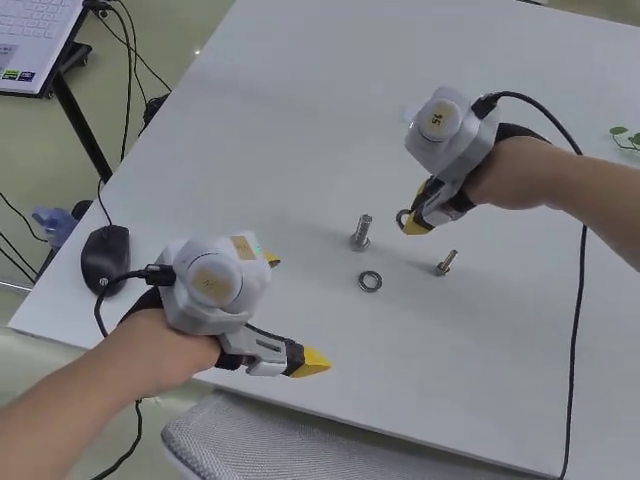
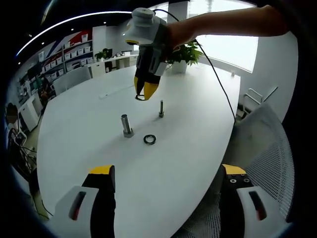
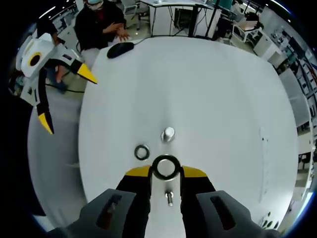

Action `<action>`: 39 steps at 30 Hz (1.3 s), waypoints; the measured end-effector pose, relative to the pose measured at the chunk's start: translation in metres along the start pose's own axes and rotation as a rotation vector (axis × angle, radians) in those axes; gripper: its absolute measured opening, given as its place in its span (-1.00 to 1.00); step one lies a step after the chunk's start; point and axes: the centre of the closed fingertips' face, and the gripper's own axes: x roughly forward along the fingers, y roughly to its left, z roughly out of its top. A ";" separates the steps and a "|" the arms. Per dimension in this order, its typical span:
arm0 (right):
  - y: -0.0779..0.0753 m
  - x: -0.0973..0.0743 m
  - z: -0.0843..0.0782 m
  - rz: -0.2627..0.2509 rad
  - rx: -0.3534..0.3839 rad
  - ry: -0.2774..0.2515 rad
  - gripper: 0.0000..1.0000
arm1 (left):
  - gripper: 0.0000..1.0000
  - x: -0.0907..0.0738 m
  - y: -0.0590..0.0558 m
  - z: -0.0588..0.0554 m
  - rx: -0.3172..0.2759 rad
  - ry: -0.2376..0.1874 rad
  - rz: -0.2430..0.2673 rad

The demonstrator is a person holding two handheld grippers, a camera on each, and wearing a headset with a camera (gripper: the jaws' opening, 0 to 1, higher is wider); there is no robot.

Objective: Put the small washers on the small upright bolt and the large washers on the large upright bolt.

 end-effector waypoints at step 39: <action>0.007 0.039 0.036 0.023 -0.085 0.032 -0.57 | 0.71 0.003 0.003 -0.003 -0.005 0.002 -0.004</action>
